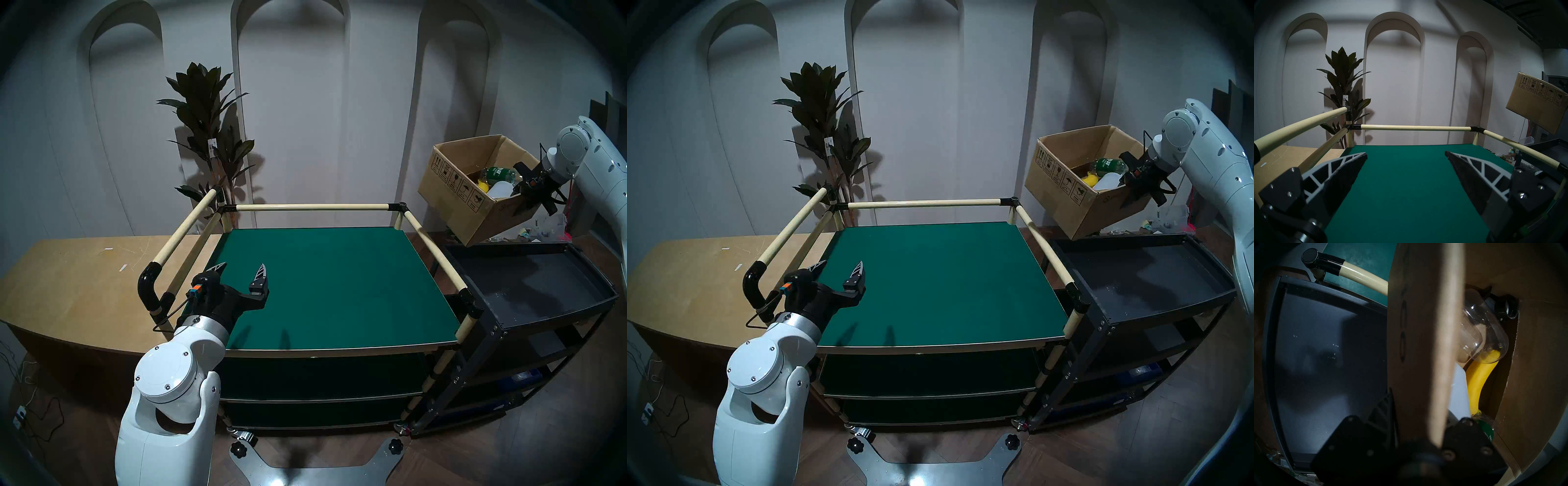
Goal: Put the storage box onto the shelf
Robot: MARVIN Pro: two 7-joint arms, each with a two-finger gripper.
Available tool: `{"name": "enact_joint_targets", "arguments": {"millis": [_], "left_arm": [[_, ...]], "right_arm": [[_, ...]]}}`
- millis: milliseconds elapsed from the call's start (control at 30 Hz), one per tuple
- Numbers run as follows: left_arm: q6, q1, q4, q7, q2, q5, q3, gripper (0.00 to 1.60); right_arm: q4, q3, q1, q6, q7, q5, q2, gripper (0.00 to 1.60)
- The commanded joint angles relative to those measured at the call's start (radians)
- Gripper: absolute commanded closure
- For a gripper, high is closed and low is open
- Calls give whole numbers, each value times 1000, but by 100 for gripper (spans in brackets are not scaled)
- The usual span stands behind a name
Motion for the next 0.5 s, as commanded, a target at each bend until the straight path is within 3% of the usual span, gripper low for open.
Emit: {"name": "enact_joint_targets", "arguments": {"millis": [0,267,467], "left_arm": [[-5,-7,-19,-1,1,0,0,0],[-5,-7,-19,-1,1,0,0,0],[-5,-6,-20,-2,1,0,0,0]], "right_arm": [[-102,-16,34,5,105,68,76,160],[-220,-56,43,13,103,152,109,160],[-314,-82,47,37,116,223,100,160]]}}
